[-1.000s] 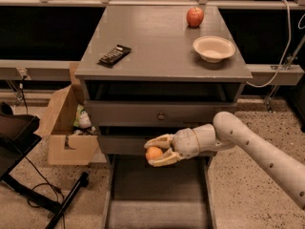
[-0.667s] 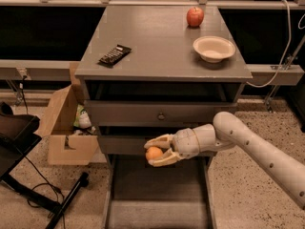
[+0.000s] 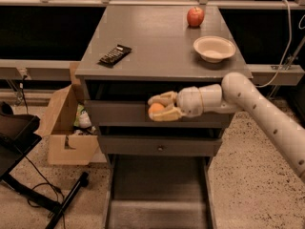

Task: Pick orange from bottom drawer and place on counter

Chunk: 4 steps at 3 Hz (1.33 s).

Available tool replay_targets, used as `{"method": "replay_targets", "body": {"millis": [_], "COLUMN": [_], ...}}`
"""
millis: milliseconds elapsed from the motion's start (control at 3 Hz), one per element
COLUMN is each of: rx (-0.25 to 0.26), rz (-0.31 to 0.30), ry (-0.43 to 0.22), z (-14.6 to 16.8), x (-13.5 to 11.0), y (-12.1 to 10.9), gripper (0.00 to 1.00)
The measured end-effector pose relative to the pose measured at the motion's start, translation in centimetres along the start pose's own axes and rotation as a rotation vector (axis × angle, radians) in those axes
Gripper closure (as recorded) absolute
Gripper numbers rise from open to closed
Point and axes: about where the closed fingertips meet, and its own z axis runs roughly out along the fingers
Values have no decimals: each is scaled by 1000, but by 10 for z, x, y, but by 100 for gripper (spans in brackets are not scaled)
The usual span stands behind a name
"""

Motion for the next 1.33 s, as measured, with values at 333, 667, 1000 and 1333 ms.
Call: {"method": "replay_targets", "body": {"millis": [333,667,1000,1333], "rx": [66,129,200,288], "rz": [50,107,170,234], "ry": [73,188,284,305], "z": [-17,-27,-41,-62], "x": [-59,-111,-169,-189], "y": [-49,-73,-73,-77], "gripper": [100,100,100,100]}}
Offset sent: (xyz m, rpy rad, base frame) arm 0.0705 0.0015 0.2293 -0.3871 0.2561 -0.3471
